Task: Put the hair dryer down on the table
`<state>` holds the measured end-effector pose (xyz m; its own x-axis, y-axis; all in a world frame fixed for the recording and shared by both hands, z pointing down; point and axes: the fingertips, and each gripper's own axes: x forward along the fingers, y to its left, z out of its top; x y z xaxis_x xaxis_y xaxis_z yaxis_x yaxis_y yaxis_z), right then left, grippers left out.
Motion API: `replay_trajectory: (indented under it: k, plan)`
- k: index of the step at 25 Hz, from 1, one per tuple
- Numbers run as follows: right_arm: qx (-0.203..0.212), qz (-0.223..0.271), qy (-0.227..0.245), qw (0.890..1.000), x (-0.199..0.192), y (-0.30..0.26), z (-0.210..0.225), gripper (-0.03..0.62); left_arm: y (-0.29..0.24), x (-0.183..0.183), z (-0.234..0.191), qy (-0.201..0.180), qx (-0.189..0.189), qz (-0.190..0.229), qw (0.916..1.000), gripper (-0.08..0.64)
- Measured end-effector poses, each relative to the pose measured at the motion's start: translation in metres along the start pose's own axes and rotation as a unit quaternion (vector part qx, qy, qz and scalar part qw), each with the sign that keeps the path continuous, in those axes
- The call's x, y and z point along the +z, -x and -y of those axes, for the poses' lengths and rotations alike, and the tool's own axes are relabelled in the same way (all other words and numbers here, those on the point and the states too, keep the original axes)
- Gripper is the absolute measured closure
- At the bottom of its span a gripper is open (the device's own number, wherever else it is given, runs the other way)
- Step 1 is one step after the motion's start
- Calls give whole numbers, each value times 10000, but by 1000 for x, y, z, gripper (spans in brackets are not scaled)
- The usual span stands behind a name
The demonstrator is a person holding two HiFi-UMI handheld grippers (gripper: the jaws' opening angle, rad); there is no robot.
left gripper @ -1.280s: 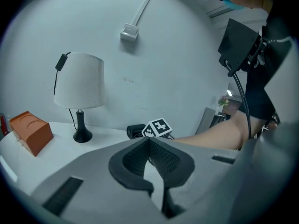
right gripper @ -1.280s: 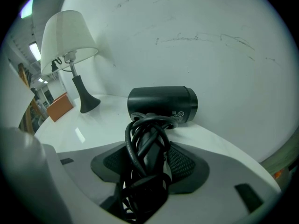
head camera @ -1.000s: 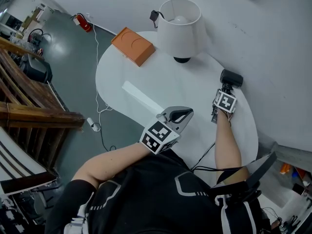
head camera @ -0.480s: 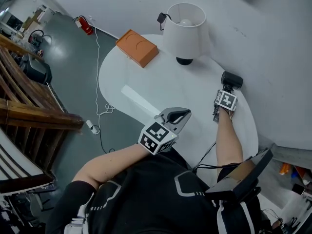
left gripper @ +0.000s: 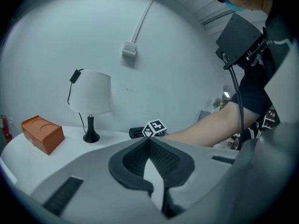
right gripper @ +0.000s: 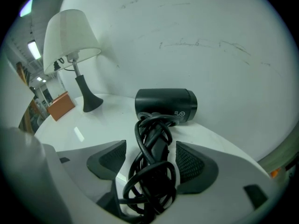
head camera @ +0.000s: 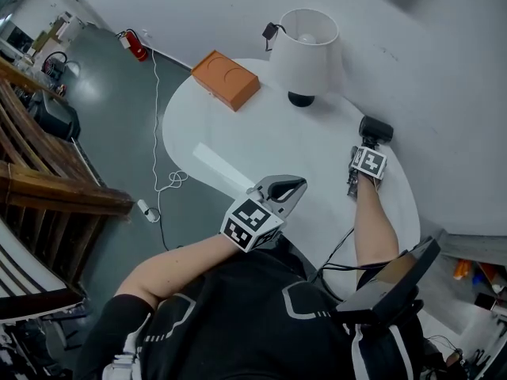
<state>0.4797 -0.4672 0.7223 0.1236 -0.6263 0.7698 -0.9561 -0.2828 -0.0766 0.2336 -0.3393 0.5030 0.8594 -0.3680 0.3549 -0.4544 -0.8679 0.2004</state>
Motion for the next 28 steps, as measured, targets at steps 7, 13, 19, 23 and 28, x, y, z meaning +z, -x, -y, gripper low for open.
replay_trajectory:
  k: [7,13,19,23,28]
  plan:
    - [-377,303,-7,9988,11,38,-3,279,14,0,6,-13,-189,97,9998,554]
    - [-391,1015,-275,9937,33,86,-13,282,19,-3,14,-78,-364,146,9992,555]
    - [-7,1431,-317,9892,47,131,-33,304,25,2,21,-132,-513,343,9980,554]
    - [36,1667,-227,9857,51,158,-45,411,31,7,18,-166,-457,411,9980,554]
    - [167,1978,-294,9797,50,195,-63,468,37,11,15,-90,-380,493,9980,554]
